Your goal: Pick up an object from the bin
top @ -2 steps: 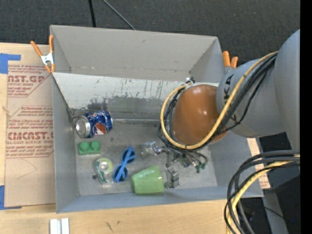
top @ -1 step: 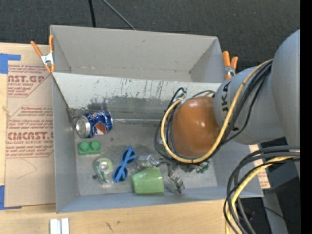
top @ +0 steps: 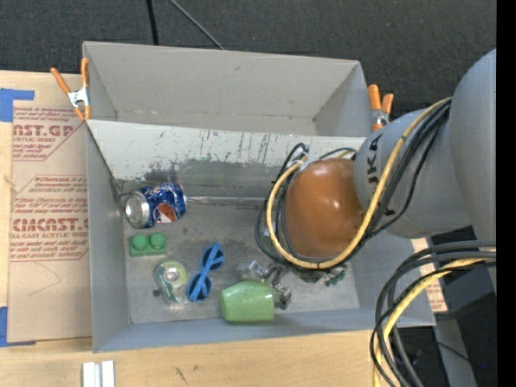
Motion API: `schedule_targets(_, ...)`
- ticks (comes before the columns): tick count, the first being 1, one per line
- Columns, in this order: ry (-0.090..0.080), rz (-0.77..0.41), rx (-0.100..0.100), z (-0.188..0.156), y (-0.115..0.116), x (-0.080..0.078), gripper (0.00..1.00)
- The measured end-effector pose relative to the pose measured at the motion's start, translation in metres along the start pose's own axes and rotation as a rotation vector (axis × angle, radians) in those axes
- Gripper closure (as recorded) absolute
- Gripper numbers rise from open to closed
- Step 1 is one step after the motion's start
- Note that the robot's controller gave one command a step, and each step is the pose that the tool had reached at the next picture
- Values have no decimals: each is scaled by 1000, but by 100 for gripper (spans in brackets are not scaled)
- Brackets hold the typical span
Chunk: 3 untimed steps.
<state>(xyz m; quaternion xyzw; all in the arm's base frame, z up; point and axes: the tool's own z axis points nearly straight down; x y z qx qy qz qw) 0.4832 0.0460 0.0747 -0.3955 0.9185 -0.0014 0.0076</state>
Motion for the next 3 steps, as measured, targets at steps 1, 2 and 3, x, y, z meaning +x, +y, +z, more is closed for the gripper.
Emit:
schedule_targets(1, 9, 97, -6, 6, -51, -32, 100)
schedule_targets(2, 7, -587, -13, -24, -43, -20, 100)
schedule_targets(3, 4, -602, -6, -143, -22, -10, 100)
